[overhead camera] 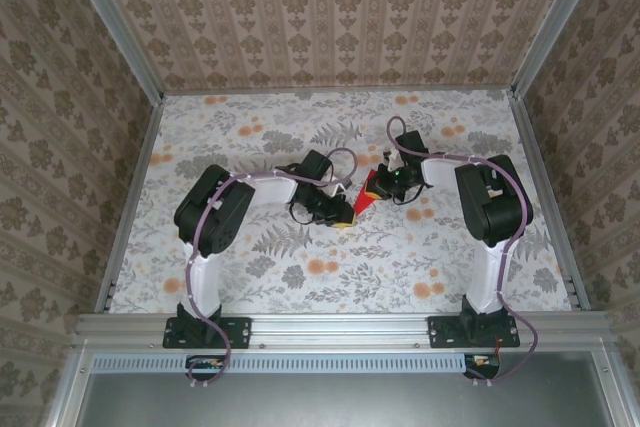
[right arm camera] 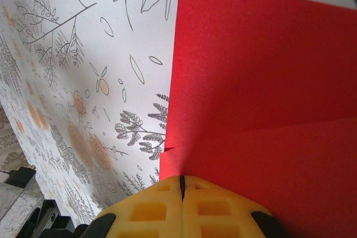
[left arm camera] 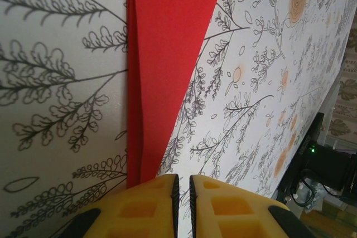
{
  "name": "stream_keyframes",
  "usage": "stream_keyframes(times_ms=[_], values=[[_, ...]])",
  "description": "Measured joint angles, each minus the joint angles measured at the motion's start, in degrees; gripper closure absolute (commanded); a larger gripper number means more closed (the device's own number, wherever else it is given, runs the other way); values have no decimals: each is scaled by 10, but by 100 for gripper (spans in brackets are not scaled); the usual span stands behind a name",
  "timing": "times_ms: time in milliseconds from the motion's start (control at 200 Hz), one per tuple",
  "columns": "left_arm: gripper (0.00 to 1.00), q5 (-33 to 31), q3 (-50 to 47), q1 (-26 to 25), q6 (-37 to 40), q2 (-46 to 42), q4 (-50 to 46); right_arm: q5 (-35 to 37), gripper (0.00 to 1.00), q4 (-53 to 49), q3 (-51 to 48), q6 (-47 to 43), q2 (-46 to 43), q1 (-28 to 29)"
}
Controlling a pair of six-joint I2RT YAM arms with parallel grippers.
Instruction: Fold a paper plane with a square sheet of paper (fold left side to right side)
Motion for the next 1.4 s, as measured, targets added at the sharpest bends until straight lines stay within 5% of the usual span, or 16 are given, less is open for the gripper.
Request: stream_keyframes(times_ms=[795, 1400], values=[[93, 4, -108, 34, 0, -59, 34, 3, 96, -25, 14, -21, 5, 0], [89, -1, 38, 1, 4, 7, 10, 3, 96, -25, 14, -21, 5, 0]])
